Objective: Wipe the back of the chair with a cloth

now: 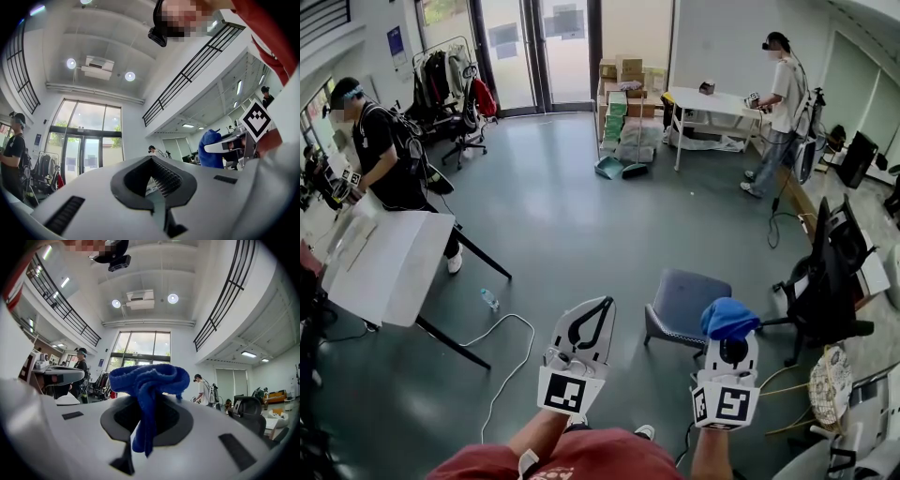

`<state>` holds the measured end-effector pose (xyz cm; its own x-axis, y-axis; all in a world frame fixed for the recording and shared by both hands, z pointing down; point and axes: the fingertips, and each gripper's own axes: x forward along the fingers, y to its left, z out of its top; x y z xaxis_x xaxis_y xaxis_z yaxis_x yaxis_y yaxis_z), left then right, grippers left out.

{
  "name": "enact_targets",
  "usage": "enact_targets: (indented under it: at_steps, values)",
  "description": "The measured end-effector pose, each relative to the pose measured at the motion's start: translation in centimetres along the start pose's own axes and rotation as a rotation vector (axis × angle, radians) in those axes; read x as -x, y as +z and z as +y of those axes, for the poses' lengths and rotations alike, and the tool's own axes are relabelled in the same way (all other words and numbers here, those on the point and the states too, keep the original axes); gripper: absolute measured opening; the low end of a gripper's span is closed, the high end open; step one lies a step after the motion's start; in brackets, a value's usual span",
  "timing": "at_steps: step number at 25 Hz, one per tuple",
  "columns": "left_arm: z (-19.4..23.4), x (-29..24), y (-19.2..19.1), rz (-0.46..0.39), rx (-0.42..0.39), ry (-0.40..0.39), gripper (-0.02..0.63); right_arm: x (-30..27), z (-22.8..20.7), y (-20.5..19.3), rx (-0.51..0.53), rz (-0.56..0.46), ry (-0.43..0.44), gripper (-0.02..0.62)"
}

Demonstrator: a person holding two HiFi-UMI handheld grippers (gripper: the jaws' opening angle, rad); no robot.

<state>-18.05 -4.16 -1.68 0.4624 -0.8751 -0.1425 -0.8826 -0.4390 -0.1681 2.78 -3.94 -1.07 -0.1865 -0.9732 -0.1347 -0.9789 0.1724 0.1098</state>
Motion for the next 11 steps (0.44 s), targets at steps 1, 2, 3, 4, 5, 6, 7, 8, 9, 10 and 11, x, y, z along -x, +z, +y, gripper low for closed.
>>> enact_targets:
  at_steps: [1, 2, 3, 4, 5, 6, 7, 8, 9, 10, 11]
  values:
    - [0.0, 0.0, -0.1, 0.0, 0.0, -0.002, 0.014, 0.1, 0.0, -0.1, 0.003, 0.002, 0.0, 0.061]
    - [-0.1, 0.1, -0.1, -0.001, 0.0, -0.004, 0.014, 0.1, 0.0, -0.1, 0.006, 0.003, 0.001, 0.061]
    - [-0.1, 0.1, -0.2, -0.002, 0.001, -0.003, 0.014, 0.1, 0.0, -0.2, 0.009, 0.003, 0.001, 0.061]
    - [-0.2, 0.1, -0.3, -0.001, 0.003, -0.002, 0.014, 0.2, -0.1, -0.2, 0.007, 0.005, 0.0, 0.061]
    - [-0.3, 0.0, -0.4, 0.001, 0.006, -0.001, 0.014, 0.2, -0.2, -0.4, 0.002, 0.007, -0.004, 0.061]
    - [-0.5, 0.0, -0.6, 0.003, 0.008, -0.001, 0.014, 0.3, -0.3, -0.5, -0.005, 0.011, -0.009, 0.061]
    - [-0.6, -0.1, -0.7, 0.003, 0.01, -0.003, 0.014, 0.4, -0.5, -0.7, -0.009, 0.015, -0.013, 0.061]
    - [-0.8, -0.1, -0.8, 0.004, 0.01, -0.004, 0.014, 0.5, -0.6, -1.0, -0.01, 0.019, -0.015, 0.061]
    - [-1.0, -0.1, -0.9, 0.004, 0.011, -0.004, 0.014, 0.7, -0.7, -1.2, -0.01, 0.022, -0.015, 0.061]
    - [-1.2, -0.1, -1.0, 0.005, 0.012, -0.005, 0.014, 0.8, -0.8, -1.4, -0.01, 0.025, -0.014, 0.061]
    - [-1.5, -0.1, -1.1, 0.006, 0.013, -0.006, 0.014, 0.9, -0.9, -1.6, -0.009, 0.028, -0.013, 0.061]
